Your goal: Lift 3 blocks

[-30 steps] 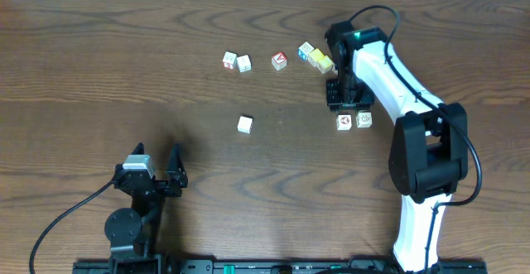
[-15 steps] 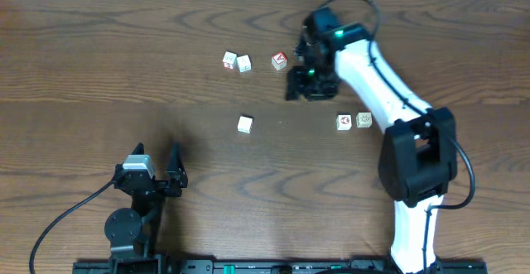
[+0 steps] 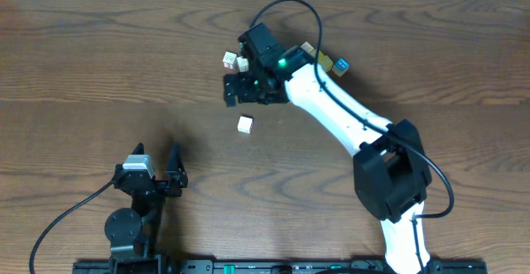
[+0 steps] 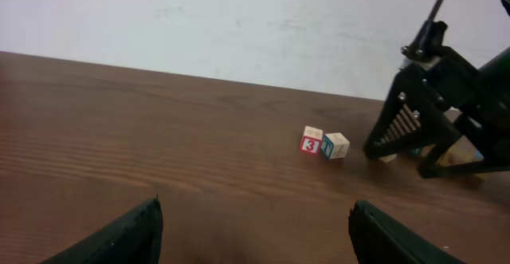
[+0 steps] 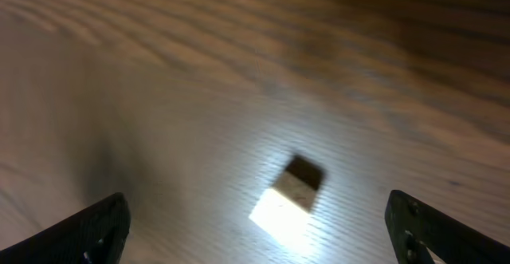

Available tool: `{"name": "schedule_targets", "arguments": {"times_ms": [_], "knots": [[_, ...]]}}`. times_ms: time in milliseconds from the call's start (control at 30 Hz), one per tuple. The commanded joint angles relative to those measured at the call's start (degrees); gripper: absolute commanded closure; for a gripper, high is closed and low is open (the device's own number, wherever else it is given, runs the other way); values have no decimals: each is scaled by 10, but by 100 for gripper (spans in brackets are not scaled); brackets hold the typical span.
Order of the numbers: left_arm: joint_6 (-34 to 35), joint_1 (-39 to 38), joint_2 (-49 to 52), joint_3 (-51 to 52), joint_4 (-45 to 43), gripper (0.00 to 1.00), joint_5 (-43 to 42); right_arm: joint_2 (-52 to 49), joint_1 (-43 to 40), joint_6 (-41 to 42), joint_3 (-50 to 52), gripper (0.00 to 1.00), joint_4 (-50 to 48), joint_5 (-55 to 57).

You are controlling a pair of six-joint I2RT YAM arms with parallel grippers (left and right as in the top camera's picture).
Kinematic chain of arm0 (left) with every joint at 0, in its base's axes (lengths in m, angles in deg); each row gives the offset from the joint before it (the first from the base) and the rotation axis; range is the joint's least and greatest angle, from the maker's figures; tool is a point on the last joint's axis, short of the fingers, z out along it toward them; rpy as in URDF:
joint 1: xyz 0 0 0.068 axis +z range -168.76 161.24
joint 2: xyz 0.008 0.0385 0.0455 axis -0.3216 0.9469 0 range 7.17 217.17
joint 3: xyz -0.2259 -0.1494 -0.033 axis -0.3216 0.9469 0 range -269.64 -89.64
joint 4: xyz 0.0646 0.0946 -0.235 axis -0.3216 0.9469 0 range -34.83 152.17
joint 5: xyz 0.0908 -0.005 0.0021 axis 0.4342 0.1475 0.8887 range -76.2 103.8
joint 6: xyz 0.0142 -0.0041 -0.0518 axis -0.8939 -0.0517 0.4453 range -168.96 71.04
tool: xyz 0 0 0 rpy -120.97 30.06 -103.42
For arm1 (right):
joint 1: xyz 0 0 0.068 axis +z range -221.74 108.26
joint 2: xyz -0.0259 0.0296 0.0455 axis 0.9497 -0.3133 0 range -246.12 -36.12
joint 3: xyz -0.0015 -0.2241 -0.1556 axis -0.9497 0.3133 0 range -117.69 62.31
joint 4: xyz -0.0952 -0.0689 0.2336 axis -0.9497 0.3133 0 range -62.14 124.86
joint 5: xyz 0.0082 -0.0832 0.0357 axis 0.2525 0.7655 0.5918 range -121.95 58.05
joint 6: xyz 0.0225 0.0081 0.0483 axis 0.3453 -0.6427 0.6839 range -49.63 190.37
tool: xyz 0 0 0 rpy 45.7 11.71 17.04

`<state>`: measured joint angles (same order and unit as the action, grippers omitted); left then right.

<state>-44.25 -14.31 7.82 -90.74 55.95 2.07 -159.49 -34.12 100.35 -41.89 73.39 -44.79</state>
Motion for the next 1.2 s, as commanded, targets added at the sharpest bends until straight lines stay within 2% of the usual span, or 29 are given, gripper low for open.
{"name": "schedule_targets", "arguments": {"times_ms": [0,333,567,1167], "knots": [[3,3,0,9,20,25,-13,-10,21,12,-6,1,-12,22],[3,3,0,9,20,25,-13,-10,56,15,-6,1,-22,126],[3,3,0,9,20,25,-13,-10,60,84,-6,1,2,179],[3,3,0,9,20,25,-13,-10,60,85,-6,1,17,190]]}}
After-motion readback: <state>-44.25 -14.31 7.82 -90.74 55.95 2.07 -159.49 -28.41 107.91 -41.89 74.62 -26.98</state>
